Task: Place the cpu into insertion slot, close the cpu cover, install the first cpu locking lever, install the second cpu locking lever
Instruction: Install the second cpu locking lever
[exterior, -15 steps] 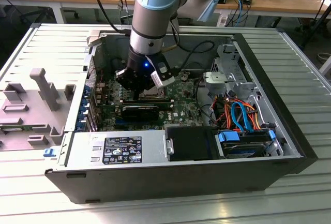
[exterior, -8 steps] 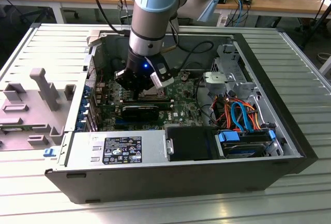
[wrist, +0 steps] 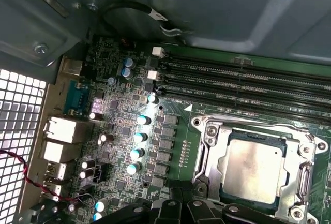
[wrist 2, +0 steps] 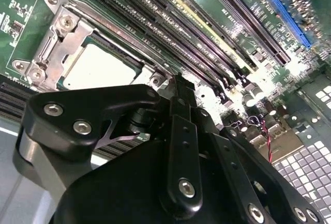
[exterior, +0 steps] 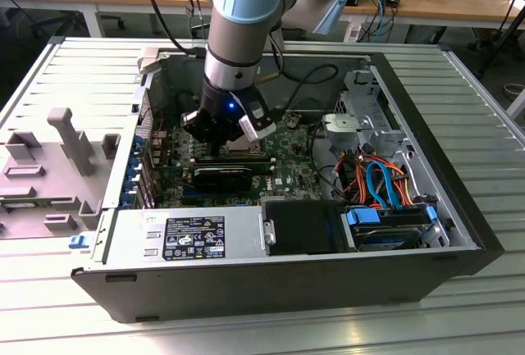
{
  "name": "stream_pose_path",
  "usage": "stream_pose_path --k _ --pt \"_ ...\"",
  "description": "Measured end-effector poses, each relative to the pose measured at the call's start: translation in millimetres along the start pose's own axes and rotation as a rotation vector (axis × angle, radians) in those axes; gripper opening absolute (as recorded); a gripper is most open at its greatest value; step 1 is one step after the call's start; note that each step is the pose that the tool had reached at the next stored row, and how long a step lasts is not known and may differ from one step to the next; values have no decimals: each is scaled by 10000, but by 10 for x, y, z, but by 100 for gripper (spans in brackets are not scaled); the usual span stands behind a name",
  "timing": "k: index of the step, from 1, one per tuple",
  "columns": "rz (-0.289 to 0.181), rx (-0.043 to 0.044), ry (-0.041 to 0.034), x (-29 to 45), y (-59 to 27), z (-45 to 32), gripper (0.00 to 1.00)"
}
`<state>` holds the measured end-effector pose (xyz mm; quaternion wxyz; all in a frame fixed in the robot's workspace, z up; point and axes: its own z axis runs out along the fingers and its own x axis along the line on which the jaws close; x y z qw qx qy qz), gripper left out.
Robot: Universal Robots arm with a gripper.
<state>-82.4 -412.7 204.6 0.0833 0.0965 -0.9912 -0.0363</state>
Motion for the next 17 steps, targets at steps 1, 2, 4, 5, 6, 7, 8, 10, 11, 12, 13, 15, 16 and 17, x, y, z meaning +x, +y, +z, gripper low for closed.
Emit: stream_pose_path --k 1,2,4,5,6,7,8,10,11,12,13,15,16,17 --pt "-37 -26 -4 -1 -1 4 11" --pt "-60 -39 -4 -1 -2 7 11" --pt "-87 -55 -6 -1 -14 17 11" --pt "-91 -45 -7 2 -34 23 11" --pt "-94 -54 -4 5 -55 30 11" --pt "-94 -52 -4 8 -68 31 11" --pt "-95 -51 -5 10 -76 31 11" --pt "-98 -37 -23 21 -75 -24 11" --pt "-97 -35 -22 26 -73 -55 11" --pt "-96 -34 -22 31 -69 -93 11" --pt "-94 -35 -23 25 -69 -105 11" --pt "-87 -60 95 -105 -94 -129 11" --pt "-80 -88 221 -211 -115 -141 11" --pt "-77 -115 326 -297 -131 -154 11"
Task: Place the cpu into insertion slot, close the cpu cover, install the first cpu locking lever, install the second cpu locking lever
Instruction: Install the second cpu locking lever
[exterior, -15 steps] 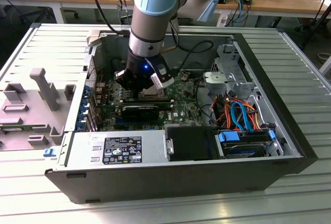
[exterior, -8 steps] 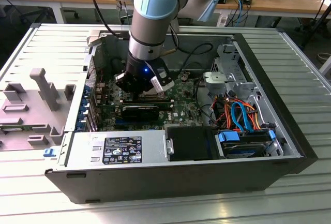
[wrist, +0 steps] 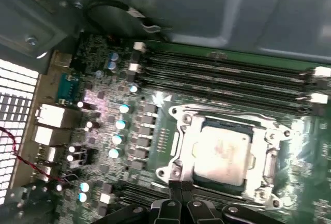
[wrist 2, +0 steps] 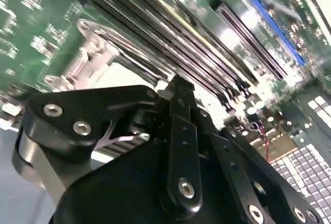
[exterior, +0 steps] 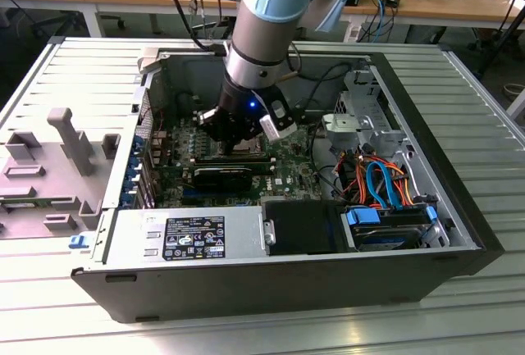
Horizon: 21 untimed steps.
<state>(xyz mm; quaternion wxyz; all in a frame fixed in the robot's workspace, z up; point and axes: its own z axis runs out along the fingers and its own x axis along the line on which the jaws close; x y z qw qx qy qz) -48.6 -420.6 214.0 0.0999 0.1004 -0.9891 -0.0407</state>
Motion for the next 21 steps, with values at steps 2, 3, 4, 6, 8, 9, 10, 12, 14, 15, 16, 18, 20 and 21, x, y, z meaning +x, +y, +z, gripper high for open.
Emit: stream_pose_path --k 2,3,4,6,8,9,10,12,14,15,16,18,20,21 --pt "4 -21 78 -90 -18 -20 11" --pt "6 -26 100 -115 -23 -37 11" --pt "6 -30 100 -117 -19 -91 11" --pt "12 -26 102 -90 -4 -230 11" --pt "11 -28 101 -70 7 -335 11" --pt "11 -27 101 -61 12 -385 11" --pt "12 -21 103 -45 20 -467 11" --pt "12 -22 102 -37 25 -510 11" --pt "11 -22 102 -37 25 -510 11" --pt "10 -11 66 -37 25 -510 11" --pt "2 56 -144 -37 25 -509 11" --pt "-8 139 -402 -37 25 -508 11" --pt "-23 248 -738 -37 24 -507 11" --pt "-28 289 -874 -37 25 -507 11"
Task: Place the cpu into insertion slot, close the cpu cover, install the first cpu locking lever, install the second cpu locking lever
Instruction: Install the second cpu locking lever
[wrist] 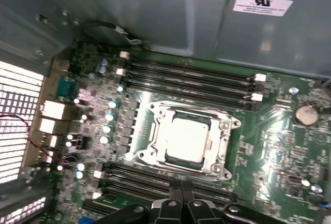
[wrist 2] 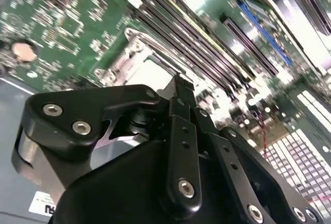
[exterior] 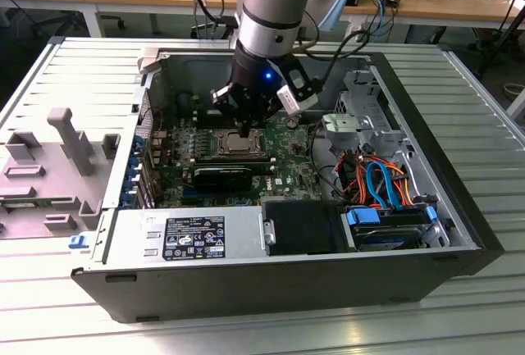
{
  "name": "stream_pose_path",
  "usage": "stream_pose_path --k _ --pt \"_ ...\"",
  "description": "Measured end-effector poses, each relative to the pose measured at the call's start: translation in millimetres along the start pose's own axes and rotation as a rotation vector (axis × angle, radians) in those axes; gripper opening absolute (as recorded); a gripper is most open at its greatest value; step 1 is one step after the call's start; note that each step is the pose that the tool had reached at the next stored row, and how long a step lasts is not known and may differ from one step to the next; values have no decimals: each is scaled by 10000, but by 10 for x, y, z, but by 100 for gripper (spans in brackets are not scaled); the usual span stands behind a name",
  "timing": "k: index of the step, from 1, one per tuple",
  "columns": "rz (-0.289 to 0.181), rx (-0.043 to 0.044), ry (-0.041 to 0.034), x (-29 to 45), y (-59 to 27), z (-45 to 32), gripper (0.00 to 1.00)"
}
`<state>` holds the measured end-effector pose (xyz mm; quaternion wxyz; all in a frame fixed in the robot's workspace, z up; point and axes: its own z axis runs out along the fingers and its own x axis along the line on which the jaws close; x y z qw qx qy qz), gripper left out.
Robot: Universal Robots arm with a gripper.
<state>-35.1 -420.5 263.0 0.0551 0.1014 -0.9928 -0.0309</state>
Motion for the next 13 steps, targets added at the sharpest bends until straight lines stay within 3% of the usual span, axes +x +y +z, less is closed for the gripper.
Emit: stream_pose_path --k 2,3,4,5,6,7,13 --pt "-12 84 -280 0 0 1 11" --pt "-20 156 -518 0 1 1 11" --pt "-28 211 -695 0 1 2 11" --pt "-33 250 -820 0 1 2 11" --pt "-42 311 -1019 -1 1 3 11" --pt "-44 319 -1051 -2 1 4 11" --pt "-44 323 -1056 -1 1 2 11"
